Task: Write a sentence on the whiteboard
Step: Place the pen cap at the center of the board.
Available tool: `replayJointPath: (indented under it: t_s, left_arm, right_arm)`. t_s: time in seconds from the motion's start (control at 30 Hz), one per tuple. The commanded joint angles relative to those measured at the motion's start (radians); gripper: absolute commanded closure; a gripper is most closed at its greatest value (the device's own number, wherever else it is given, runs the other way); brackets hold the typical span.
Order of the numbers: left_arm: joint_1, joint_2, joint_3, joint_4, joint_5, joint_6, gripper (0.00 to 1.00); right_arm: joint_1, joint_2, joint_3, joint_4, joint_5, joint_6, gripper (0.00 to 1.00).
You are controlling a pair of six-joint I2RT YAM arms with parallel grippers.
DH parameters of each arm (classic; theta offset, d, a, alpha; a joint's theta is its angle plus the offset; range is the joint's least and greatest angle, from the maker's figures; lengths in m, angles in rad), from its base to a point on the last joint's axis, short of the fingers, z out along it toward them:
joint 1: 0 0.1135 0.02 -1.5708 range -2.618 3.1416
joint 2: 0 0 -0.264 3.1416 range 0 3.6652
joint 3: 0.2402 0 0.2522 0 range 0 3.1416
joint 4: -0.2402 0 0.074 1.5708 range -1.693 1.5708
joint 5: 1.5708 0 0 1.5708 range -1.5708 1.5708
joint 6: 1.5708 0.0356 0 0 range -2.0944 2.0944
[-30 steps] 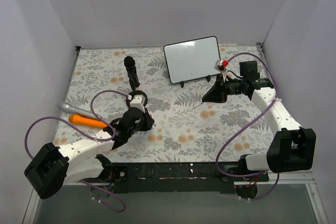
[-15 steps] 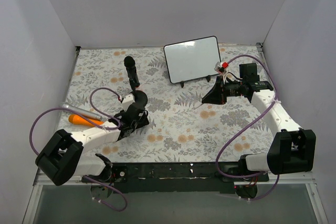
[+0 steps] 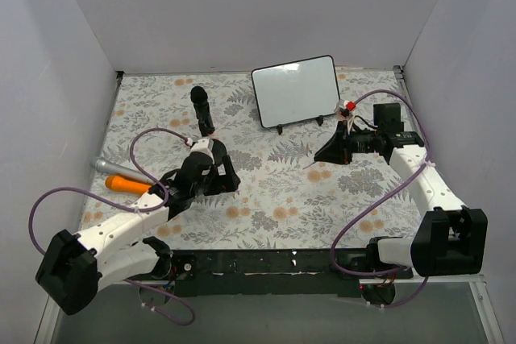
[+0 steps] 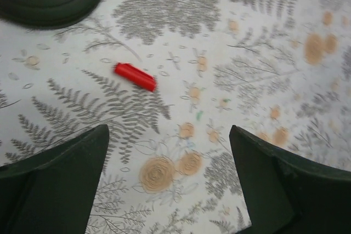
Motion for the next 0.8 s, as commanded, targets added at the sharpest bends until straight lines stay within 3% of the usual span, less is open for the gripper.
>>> replayJointPath:
  t_s: [0.0, 0.2, 0.77]
  left_arm:
    - [0.000, -0.095, 0.081, 0.034, 0.264, 0.108, 0.02]
    - [-0.002, -0.083, 0.163, 0.086, 0.408, 0.090, 0.02]
    - [0.000, 0.109, 0.333, 0.250, 0.459, 0.054, 0.02]
  right_arm:
    - [-0.033, -0.057, -0.036, 0.025, 0.008, -0.047, 0.99]
    - [-0.069, -0.129, -0.105, 0.067, 0.002, -0.063, 0.99]
    - [-0.148, -0.171, -0.211, 0.136, -0.079, -0.083, 0.99]
